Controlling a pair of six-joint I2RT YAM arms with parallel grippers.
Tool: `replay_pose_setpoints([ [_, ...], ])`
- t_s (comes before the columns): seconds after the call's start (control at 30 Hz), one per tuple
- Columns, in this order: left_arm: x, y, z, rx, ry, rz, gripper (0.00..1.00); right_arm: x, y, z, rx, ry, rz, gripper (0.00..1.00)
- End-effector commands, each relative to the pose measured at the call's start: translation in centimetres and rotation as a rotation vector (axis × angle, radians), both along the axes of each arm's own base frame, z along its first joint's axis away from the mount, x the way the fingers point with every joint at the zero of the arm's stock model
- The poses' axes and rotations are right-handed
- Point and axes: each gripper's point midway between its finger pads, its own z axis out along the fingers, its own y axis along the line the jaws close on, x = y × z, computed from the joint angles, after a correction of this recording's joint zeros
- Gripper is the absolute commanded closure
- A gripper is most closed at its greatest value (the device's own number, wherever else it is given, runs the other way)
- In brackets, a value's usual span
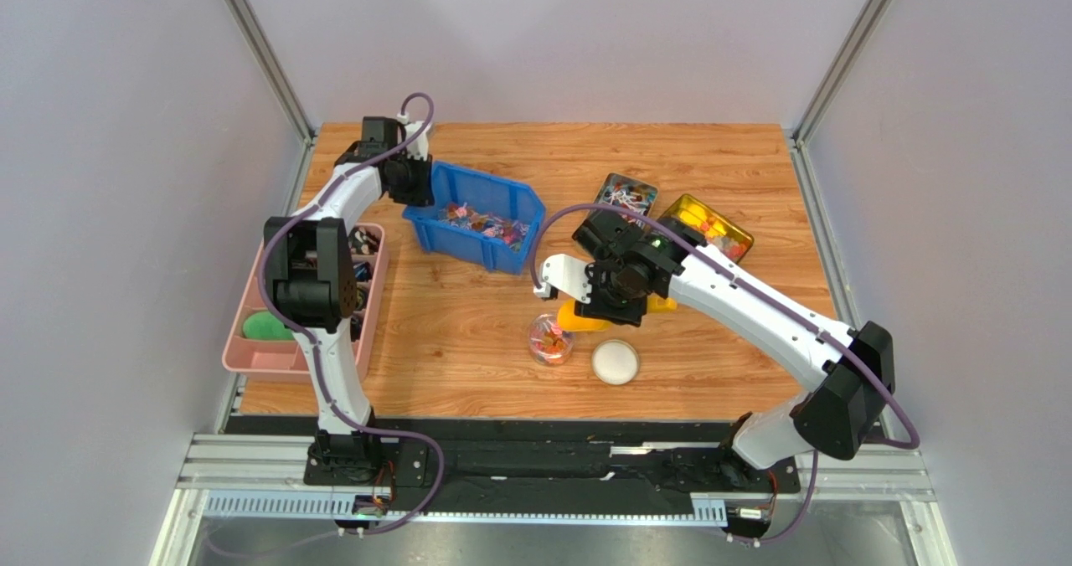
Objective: Pack the candies
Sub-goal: Place the fake candies in the packing bottle.
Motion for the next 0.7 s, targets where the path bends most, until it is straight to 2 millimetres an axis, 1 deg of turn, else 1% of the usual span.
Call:
replay_pose_setpoints([
  [0.0, 0.1, -0.3, 2.0, -0.027, -0.03, -0.035, 0.72, 3.8, 2.5, 3.5, 0.123, -0.195, -0.049, 1.0],
  [0.03, 0.0, -0.4, 2.3, -0.032, -0.034, -0.039, 0.69, 4.6, 2.9, 3.7, 0.131, -0.223, -0.063, 1.0],
  [0.1, -0.1, -0.6, 2.5, -0.041, -0.036, -0.046, 0.61, 6.9, 4.1, 4.6, 0.158, -0.299, -0.101, 1.0],
  [0.17, -0.2, -0.8, 2.8, -0.046, -0.04, -0.054, 0.53, 8.7, 5.4, 5.4, 0.194, -0.347, -0.126, 1.0],
  [0.2, -0.3, -0.9, 2.9, -0.05, -0.038, -0.057, 0.51, 9.4, 6.0, 4.9, 0.188, -0.346, -0.134, 1.0],
  [0.23, -0.3, -0.9, 3.1, -0.053, -0.043, -0.062, 0.5, 10.3, 6.7, 6.0, 0.22, -0.367, -0.15, 1.0],
  [0.27, -0.4, -1.0, 3.1, -0.054, -0.044, -0.065, 0.44, 11.3, 7.3, 6.3, 0.243, -0.385, -0.169, 1.0],
  [0.3, -0.4, -1.0, 3.1, -0.057, -0.044, -0.067, 0.41, 12.0, 7.7, 6.5, 0.251, -0.397, -0.18, 1.0],
  [0.33, -0.4, -1.0, 3.4, -0.057, -0.05, -0.069, 0.38, 13.1, 8.4, 6.5, 0.262, -0.406, -0.205, 1.0],
  [0.37, -0.4, -1.1, 3.5, -0.057, -0.052, -0.071, 0.34, 14.2, 8.8, 6.7, 0.277, -0.427, -0.229, 1.0],
  [0.43, -0.4, -1.0, 4.0, -0.059, -0.064, -0.07, 0.29, 15.7, 9.4, 6.5, 0.288, -0.424, -0.267, 1.0],
  [0.47, -0.5, -1.2, 4.5, -0.065, -0.072, -0.074, 0.27, 16.0, 9.2, 6.0, 0.279, -0.406, -0.272, 1.0],
  [0.5, -0.5, -1.3, 4.9, -0.073, -0.08, -0.078, 0.25, 15.9, 9.3, 5.5, 0.284, -0.38, -0.261, 1.0],
  [0.53, -0.7, -1.4, 5.7, -0.08, -0.092, -0.081, 0.08, 16.2, 8.9, 5.0, 0.278, -0.367, -0.265, 1.0],
  [0.57, -0.8, -1.6, 6.4, -0.09, -0.102, -0.085, 0.08, 16.0, 8.6, 4.2, 0.268, -0.348, -0.261, 1.0],
  [0.6, -0.9, -1.8, 7.0, -0.104, -0.113, -0.093, 0.07, 16.0, 8.3, 4.0, 0.266, -0.34, -0.264, 1.0],
  [0.63, -1.2, -2.0, 8.4, -0.12, -0.133, -0.096, 0.01, 16.0, 8.0, 3.6, 0.259, -0.332, -0.272, 1.0],
  [0.67, -1.4, -2.2, 8.9, -0.133, -0.14, -0.099, 0.01, 16.0, 7.1, 3.1, 0.253, -0.32, -0.294, 1.0],
])
